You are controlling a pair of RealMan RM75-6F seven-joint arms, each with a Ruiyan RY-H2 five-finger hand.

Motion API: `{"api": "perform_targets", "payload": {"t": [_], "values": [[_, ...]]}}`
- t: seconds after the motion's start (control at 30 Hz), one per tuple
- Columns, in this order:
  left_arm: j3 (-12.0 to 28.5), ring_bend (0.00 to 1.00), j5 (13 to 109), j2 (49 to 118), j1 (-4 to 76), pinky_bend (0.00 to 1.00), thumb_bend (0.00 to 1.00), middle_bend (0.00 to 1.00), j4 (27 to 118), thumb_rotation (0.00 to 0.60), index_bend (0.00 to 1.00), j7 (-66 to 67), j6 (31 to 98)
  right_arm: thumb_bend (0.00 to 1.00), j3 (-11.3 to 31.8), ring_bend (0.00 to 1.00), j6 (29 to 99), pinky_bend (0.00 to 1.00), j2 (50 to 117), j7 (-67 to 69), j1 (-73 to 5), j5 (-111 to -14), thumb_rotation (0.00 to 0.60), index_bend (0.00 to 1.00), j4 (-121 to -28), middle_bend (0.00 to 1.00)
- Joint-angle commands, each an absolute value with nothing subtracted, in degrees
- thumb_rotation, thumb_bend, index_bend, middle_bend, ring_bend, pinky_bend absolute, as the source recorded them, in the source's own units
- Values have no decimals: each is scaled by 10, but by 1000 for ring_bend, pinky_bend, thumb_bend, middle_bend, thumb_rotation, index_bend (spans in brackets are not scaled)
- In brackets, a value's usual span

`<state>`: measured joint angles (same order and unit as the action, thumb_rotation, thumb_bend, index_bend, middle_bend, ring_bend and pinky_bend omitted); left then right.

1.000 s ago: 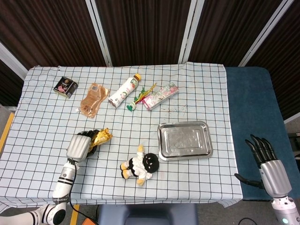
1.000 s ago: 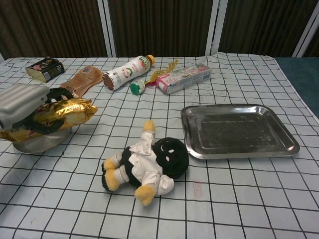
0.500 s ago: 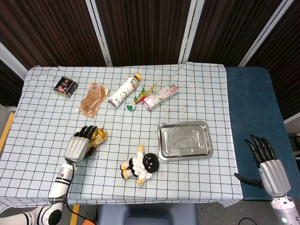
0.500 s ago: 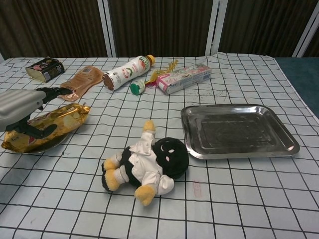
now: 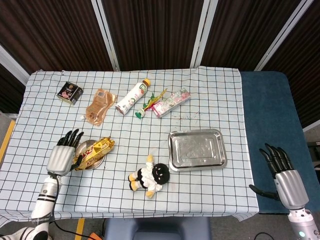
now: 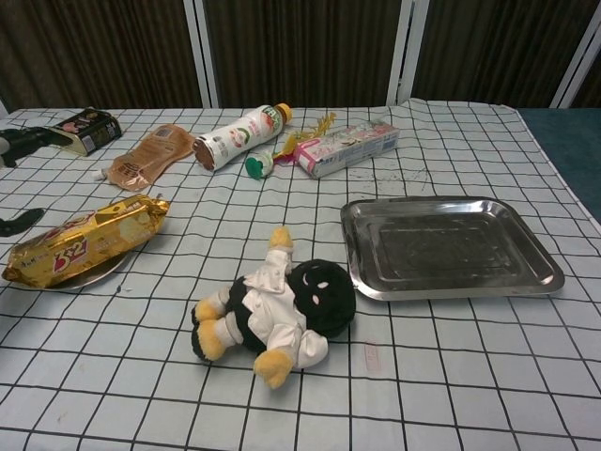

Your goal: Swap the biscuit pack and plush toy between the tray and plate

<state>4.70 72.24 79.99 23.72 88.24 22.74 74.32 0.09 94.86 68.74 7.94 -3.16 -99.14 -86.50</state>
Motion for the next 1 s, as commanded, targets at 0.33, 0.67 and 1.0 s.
{"api": "perform_targets", "payload": {"t": [0.33, 0.67, 1.0], "values": [[-28, 27, 813, 701, 116, 180, 444, 65, 911, 600, 17, 121, 856, 49, -13, 0, 802, 0, 671, 66, -113, -1008, 600, 0, -918, 0], [-13, 38, 796, 693, 103, 172, 446, 89, 909, 600, 30, 141, 847, 49, 38, 0, 512, 0, 677, 69, -305, -937, 600, 0, -1009, 0], [-2, 38, 794, 687, 97, 173, 445, 92, 915, 600, 35, 137, 845, 48, 79, 0, 401, 0, 742, 33, -399, -860, 600, 29, -994, 0]]}}
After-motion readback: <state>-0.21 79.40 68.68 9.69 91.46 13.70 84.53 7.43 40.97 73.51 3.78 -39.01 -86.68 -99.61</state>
